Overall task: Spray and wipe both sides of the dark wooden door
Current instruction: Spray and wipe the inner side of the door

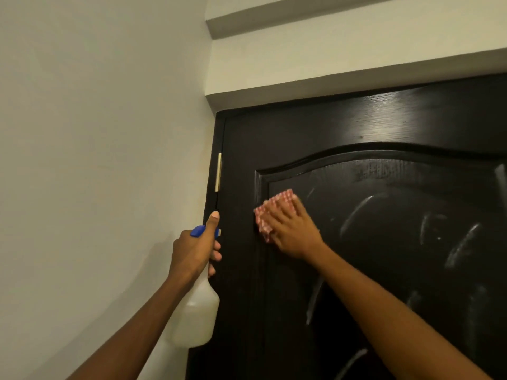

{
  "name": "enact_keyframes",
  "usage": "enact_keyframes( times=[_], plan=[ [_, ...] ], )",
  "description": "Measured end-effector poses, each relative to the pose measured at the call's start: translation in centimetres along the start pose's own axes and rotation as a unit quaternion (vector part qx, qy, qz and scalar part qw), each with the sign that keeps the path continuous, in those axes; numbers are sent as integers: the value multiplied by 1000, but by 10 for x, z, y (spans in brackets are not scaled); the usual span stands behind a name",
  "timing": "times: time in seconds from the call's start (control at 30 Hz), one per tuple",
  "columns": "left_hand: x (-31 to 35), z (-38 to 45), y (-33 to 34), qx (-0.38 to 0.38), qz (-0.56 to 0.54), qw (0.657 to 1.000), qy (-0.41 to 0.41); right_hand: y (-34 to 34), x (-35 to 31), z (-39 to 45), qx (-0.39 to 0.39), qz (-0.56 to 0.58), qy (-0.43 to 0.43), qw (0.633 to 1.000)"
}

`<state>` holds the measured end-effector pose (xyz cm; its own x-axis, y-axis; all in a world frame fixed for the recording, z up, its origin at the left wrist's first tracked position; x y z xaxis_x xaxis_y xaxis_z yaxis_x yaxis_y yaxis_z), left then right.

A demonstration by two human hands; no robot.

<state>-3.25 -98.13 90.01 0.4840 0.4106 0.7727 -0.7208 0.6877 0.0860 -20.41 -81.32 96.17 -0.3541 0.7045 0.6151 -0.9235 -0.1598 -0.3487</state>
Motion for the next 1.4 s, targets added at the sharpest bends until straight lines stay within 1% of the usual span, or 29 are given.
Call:
enact_keyframes(
  times=[0.07, 0.13, 0.17, 0.23, 0.3, 0.37, 0.43, 0.47, 0.5, 0.63, 0.73, 0.8, 0.83, 0.93, 1.0, 1.1, 1.2, 1.3, 1.4],
  plan=[
    [11, 3, 15, -9, -27, 1000, -5, -27, 79, 8, 14, 17, 109, 994],
    [22, 6, 31, -15, -36, 999, -1, -49, 155, -8, 43, 20, 213, 976],
    [25, 6, 41, -21, -43, 999, 1, -58, 190, -25, 63, 22, 270, 960],
    [30, 6, 58, -31, -53, 998, 6, -70, 243, -72, 119, 38, 380, 917],
    [30, 5, 64, -34, -50, 998, 11, -70, 263, -111, 131, 70, 461, 875],
    [30, 8, 68, -37, -48, 998, 11, -65, 261, -124, 129, 80, 498, 854],
    [31, 13, 71, -40, -55, 998, 4, -62, 248, -113, 129, 92, 505, 849],
    [33, 14, 72, -40, -55, 998, 3, -62, 239, -101, 129, 97, 495, 853],
    [37, 17, 73, -41, -53, 998, 7, -62, 229, -83, 128, 97, 473, 866],
    [51, 23, 71, -26, -43, 998, 36, -60, 153, -4, 101, 85, 308, 942],
    [54, 23, 61, -9, -38, 998, 51, -46, 72, 40, 70, 87, 179, 977],
    [52, 20, 58, -3, -32, 998, 56, -35, 31, 57, 44, 78, 115, 989],
    [51, 18, 58, -1, -28, 998, 54, -32, 24, 62, 39, 77, 102, 991],
    [44, 15, 61, -3, -35, 998, 44, -32, 34, 65, 30, 58, 74, 995],
    [43, 12, 69, -7, -52, 998, 33, -38, 58, 55, 32, 41, 76, 996],
    [44, 11, 84, -10, -85, 996, 13, -51, 118, 24, 65, 48, 143, 986],
    [51, 9, 103, -20, -92, 996, 3, -59, 188, -20, 95, 24, 196, 976],
    [59, 2, 123, -32, -94, 995, -7, -67, 258, -76, 113, 7, 278, 954],
    [68, -8, 139, -48, -90, 995, -1, -66, 298, -133, 120, 3, 355, 927]
  ],
)
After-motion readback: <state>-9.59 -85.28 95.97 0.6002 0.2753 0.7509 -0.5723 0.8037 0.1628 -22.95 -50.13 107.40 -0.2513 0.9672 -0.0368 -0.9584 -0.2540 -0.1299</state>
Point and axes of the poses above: each hand's wrist, its own z-axis towards the middle knuckle, its own y-axis out of the palm, x = y × z, the point moved 8 cm from there along z, towards the middle knuckle, and after that the axes turned 3 degrees about y, right-handed, at the moved point
